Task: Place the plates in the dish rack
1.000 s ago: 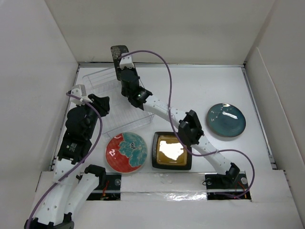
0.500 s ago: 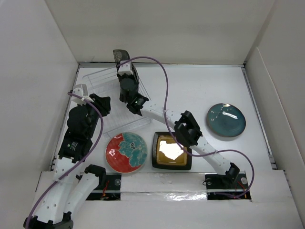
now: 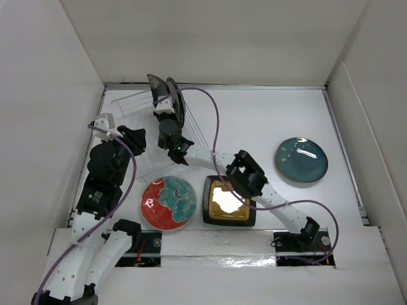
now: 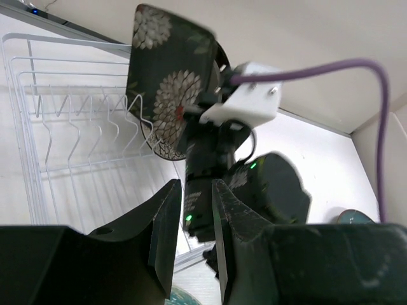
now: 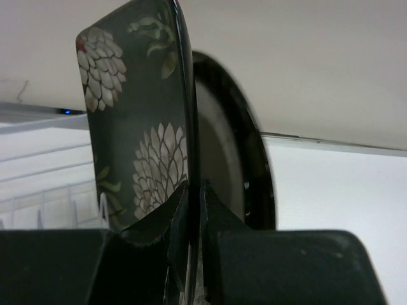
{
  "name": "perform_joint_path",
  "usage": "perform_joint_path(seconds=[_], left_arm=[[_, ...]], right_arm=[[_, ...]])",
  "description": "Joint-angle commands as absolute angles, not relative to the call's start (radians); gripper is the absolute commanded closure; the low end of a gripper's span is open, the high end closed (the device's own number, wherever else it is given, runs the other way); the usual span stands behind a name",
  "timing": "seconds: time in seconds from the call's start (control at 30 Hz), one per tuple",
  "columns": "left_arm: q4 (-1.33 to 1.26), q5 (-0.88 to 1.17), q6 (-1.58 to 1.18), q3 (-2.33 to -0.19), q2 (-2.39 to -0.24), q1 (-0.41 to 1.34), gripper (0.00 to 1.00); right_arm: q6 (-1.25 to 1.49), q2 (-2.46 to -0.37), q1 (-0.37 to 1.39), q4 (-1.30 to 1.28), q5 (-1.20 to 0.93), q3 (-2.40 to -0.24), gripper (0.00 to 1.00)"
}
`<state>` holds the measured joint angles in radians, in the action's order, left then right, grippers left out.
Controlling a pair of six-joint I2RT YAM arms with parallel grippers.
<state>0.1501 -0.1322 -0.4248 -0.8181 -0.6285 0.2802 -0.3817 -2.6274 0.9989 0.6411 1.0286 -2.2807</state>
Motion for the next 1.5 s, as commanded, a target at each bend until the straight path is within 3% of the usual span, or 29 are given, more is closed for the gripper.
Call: perform_joint_path(seconds=[0.0, 0.03, 0.13, 0.33, 0.43, 0.7, 0.73, 0.77, 0.8, 0.83, 0.9, 1.03, 1.1, 1.13, 1.17, 1.2, 1.27, 1.33, 1.47], left_arm=[[0.118, -0.132, -0.428, -0.822, -0.611, 0.284, 0.77], [0.115, -0.135, -0.428, -0.825, -0.609, 0.284, 0.77], [0.117, -0.129, -0.428, -0.825, -0.618, 0.284, 0.77], [0.114, -0.126, -0.428, -0.824, -0.615, 0.273, 0.77], [0.109, -0.126, -0.430, -0.821, -0.604, 0.273, 0.77], [0.110, -0.130, -0.426, -0.822, -0.606, 0.273, 0.77], [0.109, -0.118, -0.425, -0.819, -0.606, 0.273, 0.77], [0.107, -0.114, -0.425, -0.813, -0.603, 0.273, 0.76], [0.107, -0.109, -0.425, -0.811, -0.595, 0.273, 0.76], [0.106, -0.103, -0.425, -0.808, -0.592, 0.273, 0.76], [0.107, -0.095, -0.425, -0.805, -0.597, 0.273, 0.76], [0.095, -0.063, -0.423, -0.799, -0.584, 0.284, 0.76], [0.094, -0.063, -0.422, -0.805, -0.591, 0.293, 0.76], [0.094, -0.060, -0.420, -0.808, -0.592, 0.293, 0.75], [0.095, -0.057, -0.420, -0.810, -0.591, 0.304, 0.75], [0.094, -0.054, -0.420, -0.808, -0.589, 0.304, 0.75], [0.094, -0.060, -0.422, -0.814, -0.592, 0.314, 0.71], [0.100, -0.069, -0.420, -0.819, -0.597, 0.330, 0.69], [0.100, -0.069, -0.420, -0.821, -0.595, 0.363, 0.64]], right_arm=[[-0.342, -2.560, 1.048, 0.813, 1.081, -2.188, 0.80], [-0.322, -2.550, 1.048, 0.818, 1.086, -2.165, 0.68], [-0.266, -2.496, 1.058, 0.807, 1.088, -2.065, 0.59], [-0.126, -2.364, 1.068, 0.701, 1.019, -1.913, 0.58], [-0.040, -2.280, 1.068, 0.570, 0.968, -1.862, 0.44], [0.101, -2.027, 1.036, 0.396, 0.835, -1.688, 0.36], [0.162, -1.950, 1.023, 0.346, 0.762, -1.659, 0.37], [0.194, -1.909, 1.009, 0.316, 0.718, -1.626, 0.47], [0.231, -1.863, 0.994, 0.289, 0.680, -1.546, 0.65], [0.309, -1.761, 0.961, 0.267, 0.610, -1.492, 0.99], [0.389, -1.640, 0.922, 0.238, 0.554, -1.278, 1.00], [0.620, -1.337, 0.737, 0.059, 0.673, -0.931, 1.00], [0.685, -1.156, 0.480, 0.003, 0.625, -0.807, 1.00], [0.707, -1.043, 0.305, 0.008, 0.541, -0.681, 0.97], [0.710, -1.042, 0.304, 0.012, 0.507, -0.625, 0.92], [0.710, -0.952, 0.150, 0.011, 0.476, -0.582, 0.88], [0.712, -0.895, 0.030, -0.030, 0.439, -0.499, 0.58], [0.715, -0.858, -0.119, -0.066, 0.369, -0.471, 0.36], [0.721, -0.857, -0.349, -0.117, 0.266, -0.436, 0.27]])
